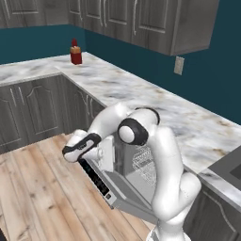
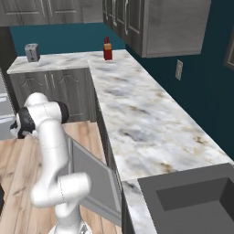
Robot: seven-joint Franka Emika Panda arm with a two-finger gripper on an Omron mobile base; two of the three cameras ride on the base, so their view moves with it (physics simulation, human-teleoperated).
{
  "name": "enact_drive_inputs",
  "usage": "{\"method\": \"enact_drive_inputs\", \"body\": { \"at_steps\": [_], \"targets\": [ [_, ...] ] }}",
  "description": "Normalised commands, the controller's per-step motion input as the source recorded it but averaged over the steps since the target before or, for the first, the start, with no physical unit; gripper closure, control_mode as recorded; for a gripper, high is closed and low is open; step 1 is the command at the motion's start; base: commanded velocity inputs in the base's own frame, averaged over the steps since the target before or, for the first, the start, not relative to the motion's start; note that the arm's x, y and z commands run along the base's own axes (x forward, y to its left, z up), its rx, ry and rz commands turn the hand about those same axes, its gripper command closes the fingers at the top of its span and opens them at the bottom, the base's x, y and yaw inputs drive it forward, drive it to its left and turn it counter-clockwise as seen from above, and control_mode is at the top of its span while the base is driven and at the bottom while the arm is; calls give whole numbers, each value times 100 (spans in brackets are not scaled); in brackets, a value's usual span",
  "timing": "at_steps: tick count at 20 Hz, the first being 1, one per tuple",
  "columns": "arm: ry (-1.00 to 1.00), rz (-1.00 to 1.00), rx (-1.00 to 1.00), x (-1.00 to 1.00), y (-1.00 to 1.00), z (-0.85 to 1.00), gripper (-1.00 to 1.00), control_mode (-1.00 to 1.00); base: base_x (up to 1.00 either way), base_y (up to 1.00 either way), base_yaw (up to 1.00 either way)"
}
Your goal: Open the dishwasher door and pull out the top rack.
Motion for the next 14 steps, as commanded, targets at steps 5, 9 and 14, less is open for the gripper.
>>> {"method": "enact_drive_inputs", "body": {
  "at_steps": [5, 9, 14],
  "targets": [
    [-10, 4, 7, -43, -50, 21, -100, -100, 0, 0, 0],
    [-8, 16, 7, -39, -31, 3, -100, -100, 0, 0, 0],
    [-10, 25, 4, -15, -35, 7, -100, -100, 0, 0, 0]
  ]
}}
